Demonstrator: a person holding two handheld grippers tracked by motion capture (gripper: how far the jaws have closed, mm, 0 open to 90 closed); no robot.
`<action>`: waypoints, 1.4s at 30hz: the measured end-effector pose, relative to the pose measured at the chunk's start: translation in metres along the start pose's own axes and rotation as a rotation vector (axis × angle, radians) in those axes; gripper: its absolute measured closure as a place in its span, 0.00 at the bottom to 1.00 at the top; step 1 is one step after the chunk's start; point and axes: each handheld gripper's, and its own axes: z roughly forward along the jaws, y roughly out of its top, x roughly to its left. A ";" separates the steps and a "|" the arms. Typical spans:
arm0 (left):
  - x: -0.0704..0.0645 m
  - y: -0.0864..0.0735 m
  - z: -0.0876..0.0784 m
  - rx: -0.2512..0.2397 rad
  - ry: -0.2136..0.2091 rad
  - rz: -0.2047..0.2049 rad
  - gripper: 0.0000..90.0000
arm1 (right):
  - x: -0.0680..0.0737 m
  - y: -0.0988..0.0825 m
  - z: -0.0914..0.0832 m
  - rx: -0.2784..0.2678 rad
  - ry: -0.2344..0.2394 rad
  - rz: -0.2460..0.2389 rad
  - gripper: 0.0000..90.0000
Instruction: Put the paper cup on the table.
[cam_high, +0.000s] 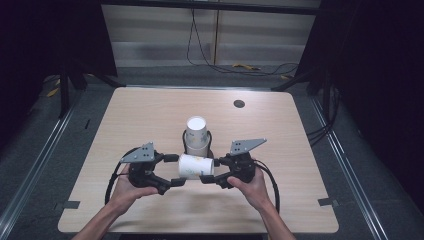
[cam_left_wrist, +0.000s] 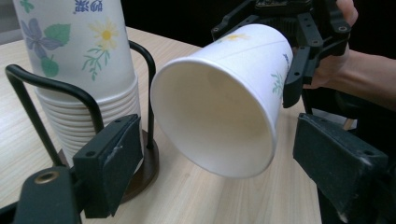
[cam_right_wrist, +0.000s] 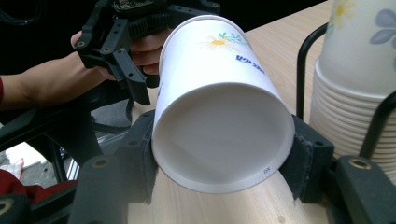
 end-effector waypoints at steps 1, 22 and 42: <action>0.000 0.000 0.000 -0.004 -0.001 0.000 0.17 | 0.000 -0.001 0.001 0.006 0.005 0.001 0.41; -0.001 0.002 0.002 -0.089 -0.062 -0.001 0.19 | 0.011 0.005 0.008 -0.030 0.045 -0.028 0.42; -0.003 0.004 0.000 -0.069 -0.090 0.043 0.26 | 0.011 0.003 0.007 -0.048 0.068 -0.038 0.41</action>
